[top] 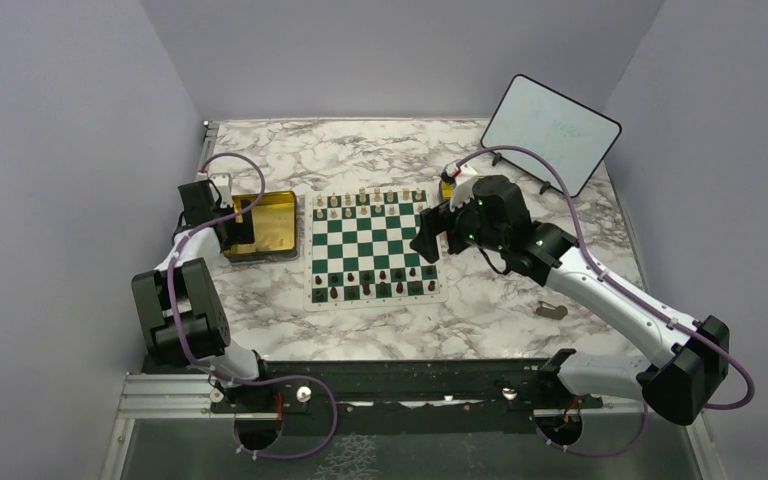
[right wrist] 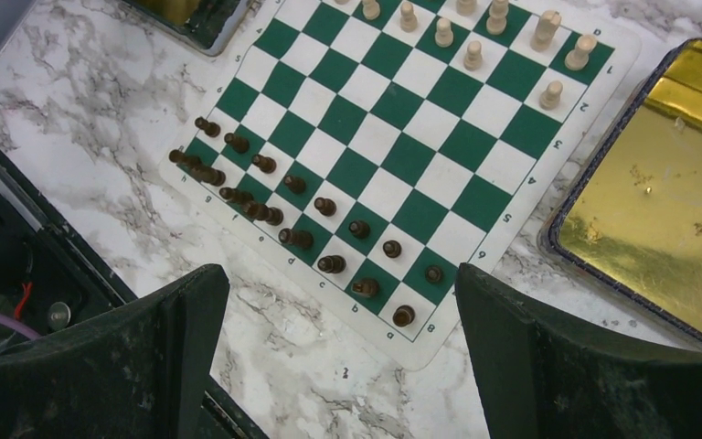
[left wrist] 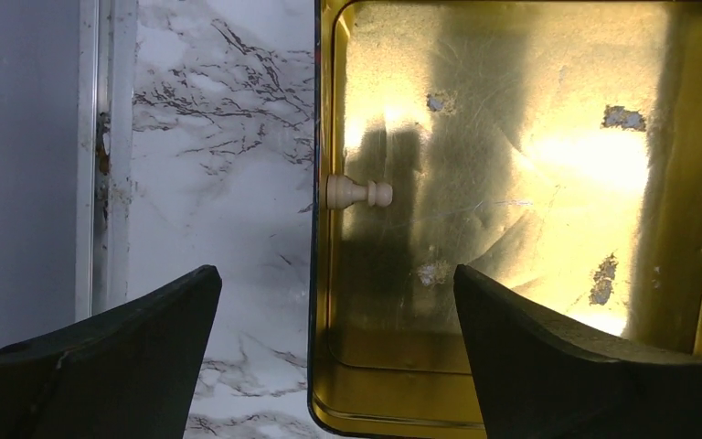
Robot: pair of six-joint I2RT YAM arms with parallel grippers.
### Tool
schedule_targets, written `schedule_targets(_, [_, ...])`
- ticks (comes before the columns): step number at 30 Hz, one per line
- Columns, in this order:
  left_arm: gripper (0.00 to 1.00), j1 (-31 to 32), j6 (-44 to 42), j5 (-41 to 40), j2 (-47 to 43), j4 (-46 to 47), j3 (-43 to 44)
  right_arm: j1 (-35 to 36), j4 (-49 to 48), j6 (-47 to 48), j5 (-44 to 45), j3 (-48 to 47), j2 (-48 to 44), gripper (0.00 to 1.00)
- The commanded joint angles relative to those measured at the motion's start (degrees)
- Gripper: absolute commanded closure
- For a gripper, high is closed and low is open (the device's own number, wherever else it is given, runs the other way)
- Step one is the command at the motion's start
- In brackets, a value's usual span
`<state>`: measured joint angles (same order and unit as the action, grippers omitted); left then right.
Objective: Set up the chess pieces on the board
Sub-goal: Adjust the storage box at the center of the board, then pick up the chess piece from the storage box.
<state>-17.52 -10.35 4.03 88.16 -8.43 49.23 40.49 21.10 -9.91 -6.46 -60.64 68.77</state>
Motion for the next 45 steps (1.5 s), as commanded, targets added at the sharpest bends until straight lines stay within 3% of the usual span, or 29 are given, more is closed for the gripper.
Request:
schedule_targets(1, [0.01,-0.24,2.97,2.39,-4.46,0.34,2.69,0.03,0.16,-2.93,1.29,0.89,-0.64,0.00])
schedule_targets(8, [0.01,-0.15,3.42,-0.88,-9.15,-2.15,4.57,0.03,0.00,-4.83,-0.77,0.83,-0.74,0.00])
schedule_targets(12, [0.01,-0.15,11.72,-12.43,-8.26,-4.56,7.35,0.03,0.30,-5.00,-0.91,0.75,-0.75,0.00])
schedule_targets(17, [0.01,-0.30,16.62,-14.52,-2.11,-15.70,14.66,0.03,1.38,-4.04,-2.88,-0.24,-0.60,0.00])
schedule_targets(23, [0.01,-0.32,21.32,-10.41,-2.82,-16.83,15.95,0.03,3.08,-3.40,-3.61,-1.58,-1.20,0.00])
schedule_targets(27, [0.01,-0.91,28.14,-20.63,-4.37,-17.34,17.95,0.03,2.42,-3.53,-3.56,-1.26,-1.58,0.00])
schedule_targets(31, [0.01,-3.83,26.94,-15.86,-2.02,-22.21,21.87,0.03,2.54,-3.45,-3.30,-1.70,-0.52,0.00])
schedule_targets(34, [0.01,-6.91,30.53,-10.92,-1.12,-24.08,22.52,0.03,2.20,-3.35,-2.97,-1.97,0.01,0.00])
schedule_targets(37, [0.01,-9.94,34.90,-11.63,-2.71,-24.50,22.31,0.03,1.61,-3.32,-3.21,-2.00,0.50,0.00])
schedule_targets(38, [0.02,-10.29,35.94,-13.43,-3.38,-24.45,22.45,0.03,1.54,-3.23,-3.36,-2.03,0.67,0.00])
schedule_targets(41, [0.18,-10.35,41.20,-19.42,-5.16,-24.45,22.22,0.03,1.62,-2.86,-3.60,-2.31,1.45,0.00])
schedule_targets(45, [0.33,-9.50,47.76,-22.21,-7.95,-23.45,19.43,0.03,1.45,-2.61,-3.65,-2.35,2.13,0.00])
